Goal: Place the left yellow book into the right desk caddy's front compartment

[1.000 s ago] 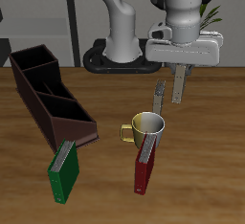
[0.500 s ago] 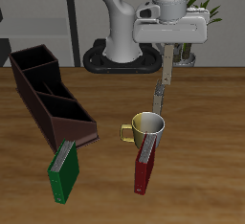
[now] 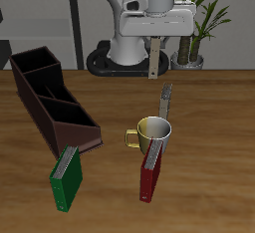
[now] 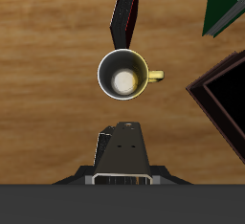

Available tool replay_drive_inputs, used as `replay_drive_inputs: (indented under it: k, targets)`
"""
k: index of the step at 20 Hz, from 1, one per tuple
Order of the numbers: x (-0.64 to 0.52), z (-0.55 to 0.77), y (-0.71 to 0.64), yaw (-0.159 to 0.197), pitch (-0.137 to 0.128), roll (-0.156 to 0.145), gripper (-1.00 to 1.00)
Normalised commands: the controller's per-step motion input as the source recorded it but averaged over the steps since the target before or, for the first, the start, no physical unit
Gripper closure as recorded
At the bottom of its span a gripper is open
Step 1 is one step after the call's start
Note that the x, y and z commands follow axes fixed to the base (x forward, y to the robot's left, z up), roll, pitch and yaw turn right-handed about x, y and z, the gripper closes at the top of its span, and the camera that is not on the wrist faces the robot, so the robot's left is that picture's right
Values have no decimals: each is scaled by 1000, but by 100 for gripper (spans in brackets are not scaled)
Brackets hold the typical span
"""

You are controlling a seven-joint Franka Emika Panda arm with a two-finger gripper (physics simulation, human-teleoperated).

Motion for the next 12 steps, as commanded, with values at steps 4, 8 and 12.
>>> replay_drive_inputs:
  k: [4,8,12]
  targets:
    - [-328,36,-639,126,1,-112,100]
    - [-311,154,-586,101,-27,-101,100]
    - [-250,42,-425,77,-7,-74,100]
